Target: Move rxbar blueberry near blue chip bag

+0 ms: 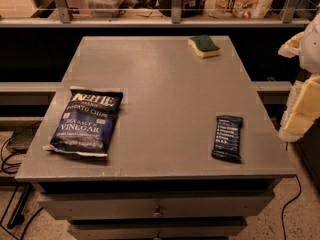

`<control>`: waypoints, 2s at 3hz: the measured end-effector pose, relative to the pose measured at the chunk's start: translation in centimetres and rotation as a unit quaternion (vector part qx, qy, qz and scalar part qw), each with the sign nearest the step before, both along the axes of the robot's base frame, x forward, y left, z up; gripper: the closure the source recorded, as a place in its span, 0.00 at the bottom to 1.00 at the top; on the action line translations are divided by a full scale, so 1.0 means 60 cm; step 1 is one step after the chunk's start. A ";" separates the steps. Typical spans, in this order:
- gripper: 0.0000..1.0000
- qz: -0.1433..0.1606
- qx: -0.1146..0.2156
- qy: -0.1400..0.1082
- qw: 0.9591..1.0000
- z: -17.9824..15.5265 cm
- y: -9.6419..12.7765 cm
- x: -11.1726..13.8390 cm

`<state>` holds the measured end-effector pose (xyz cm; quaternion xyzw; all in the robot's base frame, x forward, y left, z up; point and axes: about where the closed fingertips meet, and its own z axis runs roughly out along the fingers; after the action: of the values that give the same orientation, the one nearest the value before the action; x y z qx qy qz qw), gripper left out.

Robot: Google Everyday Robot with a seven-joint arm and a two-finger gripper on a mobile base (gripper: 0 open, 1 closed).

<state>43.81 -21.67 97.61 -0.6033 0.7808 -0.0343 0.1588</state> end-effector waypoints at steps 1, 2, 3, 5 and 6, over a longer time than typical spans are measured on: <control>0.00 0.000 0.000 0.000 1.000 0.000 0.000 0.000; 0.00 0.000 0.000 0.000 1.000 0.000 0.000 0.000; 0.00 0.015 0.036 0.008 0.999 -0.020 0.015 0.008; 0.00 0.025 0.139 0.033 0.989 -0.117 0.076 0.023; 0.00 0.014 0.151 0.034 0.988 -0.154 0.089 0.036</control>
Offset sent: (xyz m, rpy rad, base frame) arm 0.0114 0.0203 -0.0347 0.1893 0.0608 0.0799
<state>45.97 -16.32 88.38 -0.5839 0.7737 0.1067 0.2216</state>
